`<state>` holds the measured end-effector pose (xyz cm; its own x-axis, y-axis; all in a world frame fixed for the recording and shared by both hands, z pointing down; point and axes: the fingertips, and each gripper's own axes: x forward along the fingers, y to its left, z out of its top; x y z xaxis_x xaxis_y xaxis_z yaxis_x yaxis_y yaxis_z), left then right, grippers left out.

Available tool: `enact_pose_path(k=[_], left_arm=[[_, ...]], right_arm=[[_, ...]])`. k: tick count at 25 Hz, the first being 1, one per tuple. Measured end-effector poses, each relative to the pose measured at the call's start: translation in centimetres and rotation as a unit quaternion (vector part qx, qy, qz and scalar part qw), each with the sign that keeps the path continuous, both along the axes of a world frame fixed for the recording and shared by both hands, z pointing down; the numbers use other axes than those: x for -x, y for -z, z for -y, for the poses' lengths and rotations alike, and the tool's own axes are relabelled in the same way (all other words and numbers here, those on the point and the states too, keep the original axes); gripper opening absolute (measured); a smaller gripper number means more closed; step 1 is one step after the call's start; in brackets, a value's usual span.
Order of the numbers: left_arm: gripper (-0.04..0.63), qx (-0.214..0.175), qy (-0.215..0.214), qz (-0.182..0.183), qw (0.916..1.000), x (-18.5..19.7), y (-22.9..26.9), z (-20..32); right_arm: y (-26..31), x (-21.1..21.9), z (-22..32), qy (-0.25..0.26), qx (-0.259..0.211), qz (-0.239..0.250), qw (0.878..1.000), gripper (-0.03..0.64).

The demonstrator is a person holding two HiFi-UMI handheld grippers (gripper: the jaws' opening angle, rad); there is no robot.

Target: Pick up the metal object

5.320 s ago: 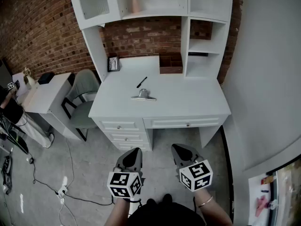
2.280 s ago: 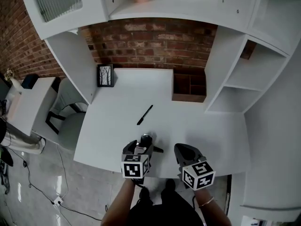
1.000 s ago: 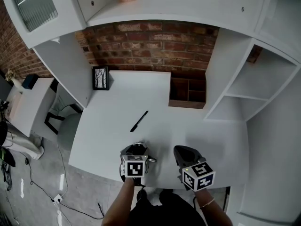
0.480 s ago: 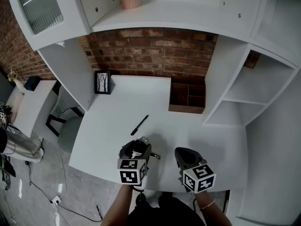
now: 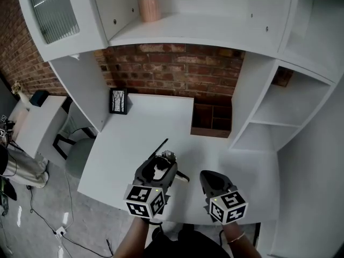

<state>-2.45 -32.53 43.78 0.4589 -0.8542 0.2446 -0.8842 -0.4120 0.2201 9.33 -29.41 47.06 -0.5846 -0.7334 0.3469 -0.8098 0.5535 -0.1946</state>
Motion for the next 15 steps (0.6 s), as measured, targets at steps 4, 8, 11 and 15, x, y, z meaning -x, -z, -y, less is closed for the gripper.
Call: enact_pose_path(k=[4, 8, 11, 15], left_arm=[[0.291, -0.025, -0.004, -0.005, 0.9997, -0.5, 2.2, -0.3], [0.291, -0.044, -0.002, -0.003, 0.999, -0.8, 3.7, -0.9], [0.291, -0.057, 0.004, -0.003, 0.9984, -0.8, 4.7, -1.3], [0.291, -0.068, 0.009, -0.003, 0.9976, -0.9, 5.6, -2.0]], right_arm=[[1.1, -0.5, 0.1, -0.002, -0.016, 0.001, 1.0, 0.005], [2.2, -1.1, 0.0, -0.005, -0.029, 0.002, 1.0, 0.005], [2.9, -1.5, -0.1, -0.005, -0.037, 0.006, 0.999, 0.005], [3.7, -1.7, -0.5, -0.002, -0.048, 0.006, 0.999, 0.006]])
